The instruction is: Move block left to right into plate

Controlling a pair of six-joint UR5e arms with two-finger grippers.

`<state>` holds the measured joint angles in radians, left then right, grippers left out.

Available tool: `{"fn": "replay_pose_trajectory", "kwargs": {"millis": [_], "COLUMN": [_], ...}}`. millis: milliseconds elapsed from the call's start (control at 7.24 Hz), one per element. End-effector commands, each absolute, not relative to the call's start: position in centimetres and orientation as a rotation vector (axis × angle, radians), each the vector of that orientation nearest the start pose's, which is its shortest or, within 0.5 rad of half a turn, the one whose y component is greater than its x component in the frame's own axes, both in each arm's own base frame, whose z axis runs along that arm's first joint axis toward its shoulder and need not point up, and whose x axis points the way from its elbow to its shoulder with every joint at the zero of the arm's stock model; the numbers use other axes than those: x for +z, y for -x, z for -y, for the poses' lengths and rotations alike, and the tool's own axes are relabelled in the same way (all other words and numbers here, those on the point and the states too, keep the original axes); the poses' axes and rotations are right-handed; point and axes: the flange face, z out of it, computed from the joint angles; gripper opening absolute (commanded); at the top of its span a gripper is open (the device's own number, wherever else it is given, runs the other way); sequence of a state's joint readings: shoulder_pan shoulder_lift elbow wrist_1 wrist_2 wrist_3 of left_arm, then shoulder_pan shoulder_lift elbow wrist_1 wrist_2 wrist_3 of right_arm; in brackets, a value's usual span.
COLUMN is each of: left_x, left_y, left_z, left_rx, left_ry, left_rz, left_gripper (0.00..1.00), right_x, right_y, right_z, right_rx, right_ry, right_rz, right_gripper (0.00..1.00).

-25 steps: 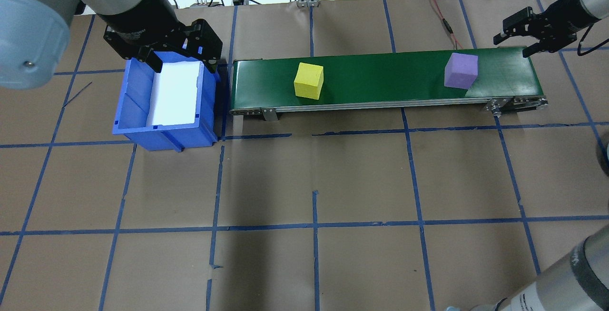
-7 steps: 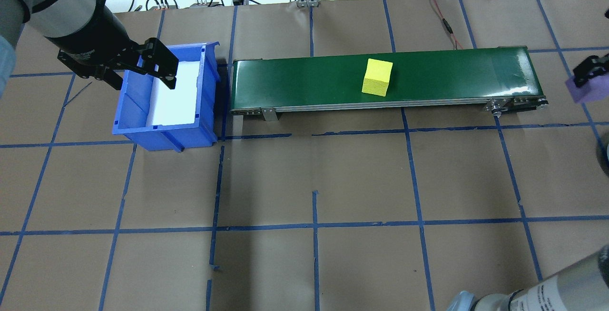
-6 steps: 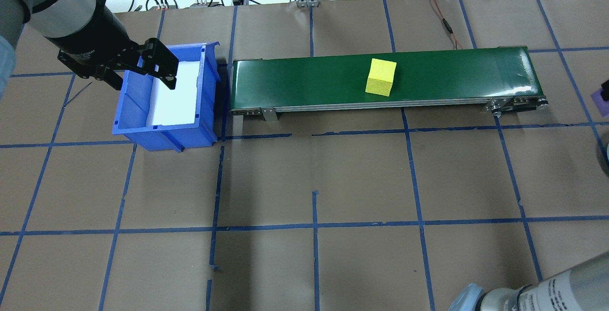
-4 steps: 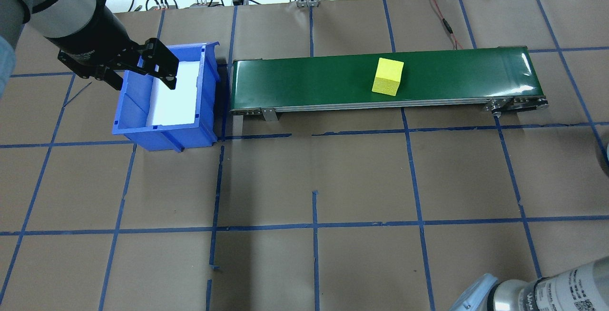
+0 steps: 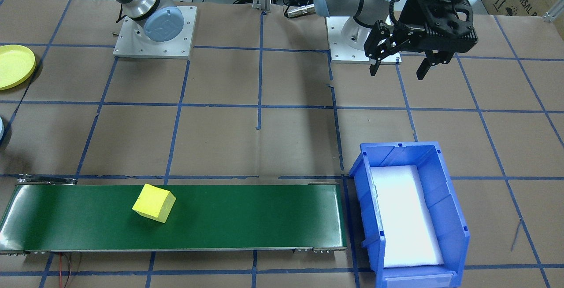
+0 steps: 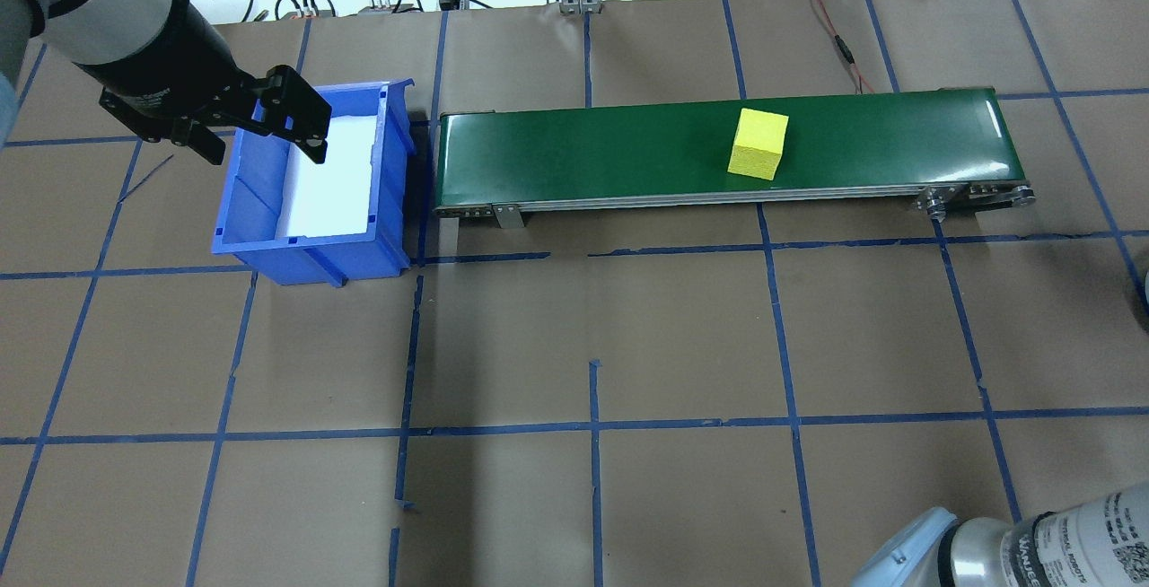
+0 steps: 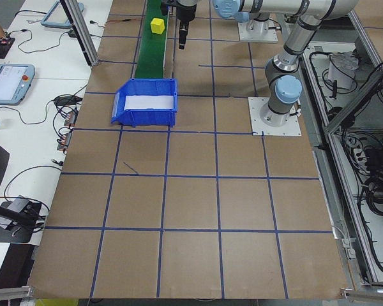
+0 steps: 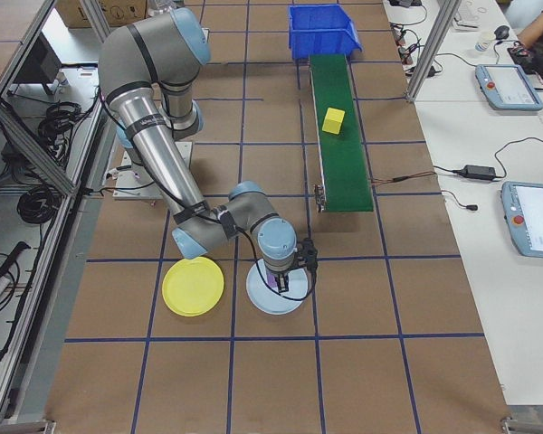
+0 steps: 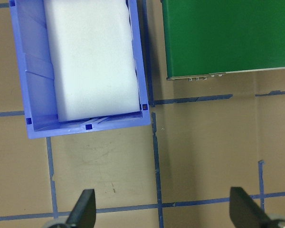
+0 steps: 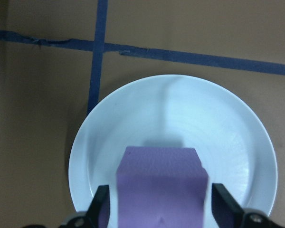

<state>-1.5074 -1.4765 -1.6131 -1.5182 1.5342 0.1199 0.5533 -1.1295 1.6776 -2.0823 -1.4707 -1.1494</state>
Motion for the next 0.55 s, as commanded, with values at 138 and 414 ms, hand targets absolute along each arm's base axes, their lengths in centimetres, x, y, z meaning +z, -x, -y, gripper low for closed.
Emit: {"fn": "replay_pose_trajectory", "kwargs": {"millis": [138, 414], "left_x": [51.9, 51.9], "left_y": [10.3, 10.3], "left_z": [47.0, 46.8], "left_rx": [-0.177, -0.174], "left_ry": [-0.089, -0.091], "left_rz": [-3.148, -3.146], "left_gripper": [1.00, 1.00], "right_x": [29.0, 30.5], "right_y": [40.7, 30.6], "right_z": [49.5, 56.7], "right_rx": [-0.340, -0.313], "right_ry": [0.155, 0.107], "right_rz": [-3.038, -3.024], "right_gripper": [1.00, 1.00]}}
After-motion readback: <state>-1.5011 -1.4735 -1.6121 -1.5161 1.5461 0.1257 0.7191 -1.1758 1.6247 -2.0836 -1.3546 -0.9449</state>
